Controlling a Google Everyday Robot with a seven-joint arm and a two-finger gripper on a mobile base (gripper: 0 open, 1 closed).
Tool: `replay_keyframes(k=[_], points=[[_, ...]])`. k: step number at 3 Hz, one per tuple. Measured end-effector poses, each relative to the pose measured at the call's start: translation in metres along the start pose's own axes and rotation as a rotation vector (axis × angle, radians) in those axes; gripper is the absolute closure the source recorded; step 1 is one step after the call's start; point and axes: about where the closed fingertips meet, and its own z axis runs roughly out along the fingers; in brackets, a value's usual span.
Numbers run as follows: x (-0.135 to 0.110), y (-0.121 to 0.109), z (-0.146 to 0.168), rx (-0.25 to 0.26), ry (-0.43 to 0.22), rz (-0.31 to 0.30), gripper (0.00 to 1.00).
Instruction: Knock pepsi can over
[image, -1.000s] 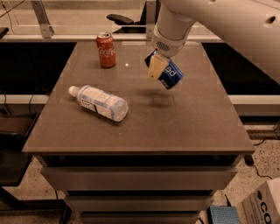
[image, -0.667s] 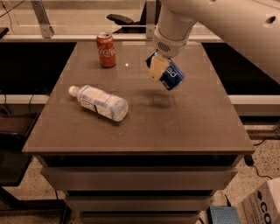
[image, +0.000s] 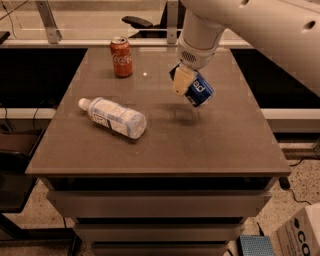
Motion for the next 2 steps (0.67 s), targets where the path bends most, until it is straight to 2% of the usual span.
replay_keyframes(k=[2], points=[[0.0159,-0.0025,0.0025,-0.014,0.04,0.072,1.0]])
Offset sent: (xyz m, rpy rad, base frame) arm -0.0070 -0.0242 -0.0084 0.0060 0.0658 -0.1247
